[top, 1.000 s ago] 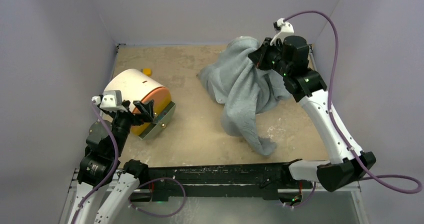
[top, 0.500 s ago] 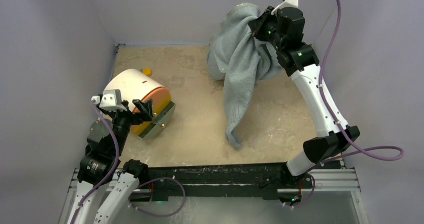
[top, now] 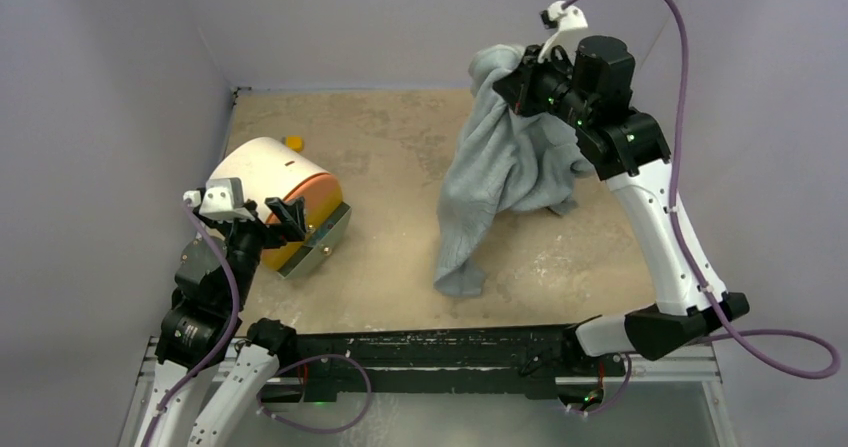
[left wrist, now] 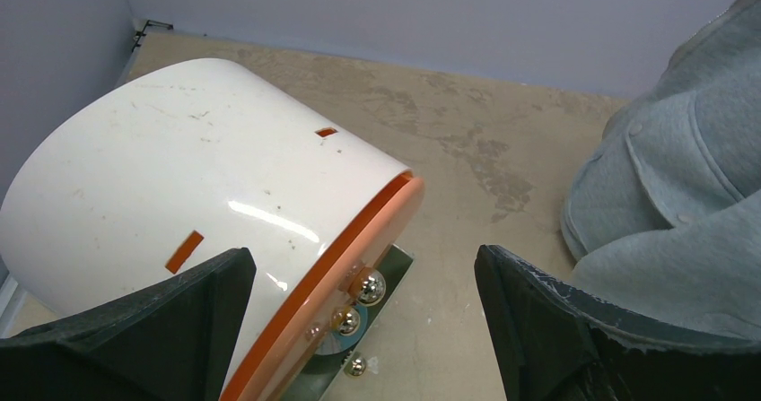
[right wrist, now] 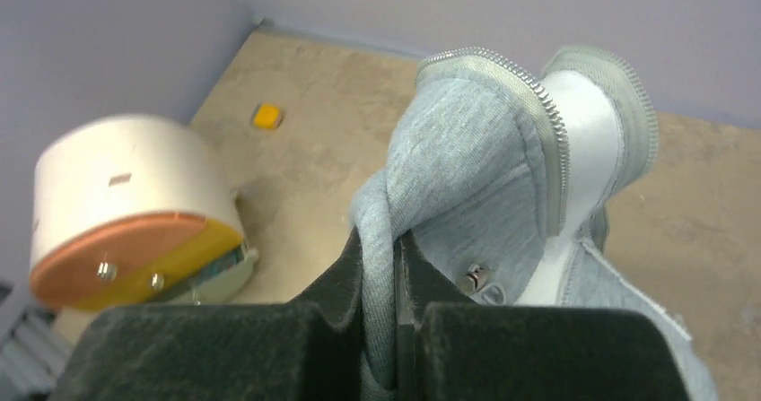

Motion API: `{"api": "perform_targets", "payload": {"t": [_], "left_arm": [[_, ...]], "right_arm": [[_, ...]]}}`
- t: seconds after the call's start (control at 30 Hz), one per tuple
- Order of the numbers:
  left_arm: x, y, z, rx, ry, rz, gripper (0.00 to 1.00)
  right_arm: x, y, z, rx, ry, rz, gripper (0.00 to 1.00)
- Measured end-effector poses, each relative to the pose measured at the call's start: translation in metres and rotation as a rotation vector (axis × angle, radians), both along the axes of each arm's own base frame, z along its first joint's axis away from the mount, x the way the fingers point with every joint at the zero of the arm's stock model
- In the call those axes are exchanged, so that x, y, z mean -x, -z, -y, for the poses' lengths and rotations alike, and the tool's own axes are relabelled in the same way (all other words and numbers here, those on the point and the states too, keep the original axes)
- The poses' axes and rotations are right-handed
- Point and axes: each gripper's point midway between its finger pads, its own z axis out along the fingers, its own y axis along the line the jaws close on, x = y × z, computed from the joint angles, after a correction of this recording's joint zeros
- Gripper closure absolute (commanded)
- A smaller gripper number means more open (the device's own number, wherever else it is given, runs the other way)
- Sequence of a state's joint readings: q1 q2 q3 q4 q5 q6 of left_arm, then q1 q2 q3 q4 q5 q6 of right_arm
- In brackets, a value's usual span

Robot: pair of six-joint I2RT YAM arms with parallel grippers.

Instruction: Zip up the jacket

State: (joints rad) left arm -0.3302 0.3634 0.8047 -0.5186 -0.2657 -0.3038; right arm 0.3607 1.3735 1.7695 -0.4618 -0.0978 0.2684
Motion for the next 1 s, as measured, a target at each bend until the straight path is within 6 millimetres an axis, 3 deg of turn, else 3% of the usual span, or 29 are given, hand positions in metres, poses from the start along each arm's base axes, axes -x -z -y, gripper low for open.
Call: {"api": "perform_targets", "payload": {"t": [0.1,0.23,0.33,0.4,0.5,0.63,0.7,0.8,1.0], "left_arm": [[0.0,0.0,0.0,0.001,0.0,0.002,0.0],[0.001,-0.001,-0.001,0.002,-0.001,0.007,0.0],[0.001,-0.001,-0.001,0.002,-0.001,0.007,0.0],[0.001,-0.001,-0.001,0.002,-0.001,0.007,0.0],[0.001,-0.001,0.0,0.002,0.0,0.007,0.0],[0.001,-0.001,0.0,0.002,0.0,0.007,0.0],[0.001,-0.001,0.0,0.002,0.0,0.007,0.0],[0.001,-0.001,0.0,0.002,0.0,0.006,0.0],[0.0,-0.001,0.0,0.001,0.0,0.003,0.0]], "right_arm": [[0.02,-0.001,-0.03,0.101,-0.161,0.022,1.0],[0.063,-0.003,-0.084,0.246,-0.399,0.109,1.0],[0.095,-0.004,-0.104,0.316,-0.522,0.186,1.0],[0.112,-0.002,-0.096,0.357,-0.536,0.24,1.0],[0.121,-0.007,-0.055,0.422,-0.423,0.306,1.0],[0.11,-0.027,-0.004,0.523,-0.186,0.413,1.0],[0.101,-0.028,0.012,0.572,-0.095,0.445,1.0],[0.09,-0.017,0.02,0.632,-0.034,0.483,1.0],[0.084,0.038,-0.002,0.717,-0.164,0.488,1.0]]}}
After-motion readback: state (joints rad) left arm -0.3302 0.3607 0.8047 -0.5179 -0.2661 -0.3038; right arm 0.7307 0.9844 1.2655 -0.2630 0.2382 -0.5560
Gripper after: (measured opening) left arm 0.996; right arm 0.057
